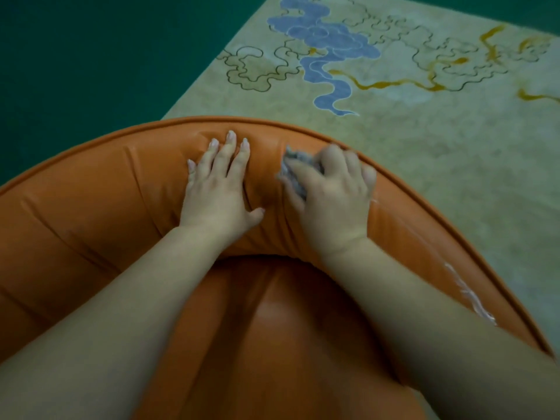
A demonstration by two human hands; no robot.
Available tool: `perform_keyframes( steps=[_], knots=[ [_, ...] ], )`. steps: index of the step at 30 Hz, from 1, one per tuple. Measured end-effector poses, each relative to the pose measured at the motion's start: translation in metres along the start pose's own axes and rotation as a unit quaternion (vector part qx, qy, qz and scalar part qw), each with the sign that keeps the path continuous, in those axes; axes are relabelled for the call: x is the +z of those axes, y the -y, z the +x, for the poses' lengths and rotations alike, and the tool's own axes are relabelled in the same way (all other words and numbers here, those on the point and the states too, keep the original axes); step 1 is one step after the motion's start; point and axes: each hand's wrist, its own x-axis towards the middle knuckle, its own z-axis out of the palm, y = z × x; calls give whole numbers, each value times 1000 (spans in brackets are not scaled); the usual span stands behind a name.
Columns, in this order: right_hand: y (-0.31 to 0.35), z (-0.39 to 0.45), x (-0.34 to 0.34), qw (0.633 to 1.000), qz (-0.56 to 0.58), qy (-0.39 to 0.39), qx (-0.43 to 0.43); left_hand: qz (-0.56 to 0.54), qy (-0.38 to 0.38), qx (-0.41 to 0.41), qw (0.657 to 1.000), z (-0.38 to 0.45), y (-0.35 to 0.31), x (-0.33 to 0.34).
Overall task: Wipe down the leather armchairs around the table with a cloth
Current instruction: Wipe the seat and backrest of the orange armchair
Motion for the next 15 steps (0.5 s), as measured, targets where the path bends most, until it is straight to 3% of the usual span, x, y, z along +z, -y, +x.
perform_keyframes(
  steps=[3, 9, 15],
  knots=[
    [-18, 11, 6, 998, -41, 48, 5, 5, -4, -6, 1000, -1, -5, 0],
    [-52, -21, -17, 995, -62, 60, 54, -39, -3, -49, 998, -6, -25, -8],
    [-85, -62, -52, 991, -70, 81, 79, -41, 35, 97, 994, -25, -75, -6]
  ],
)
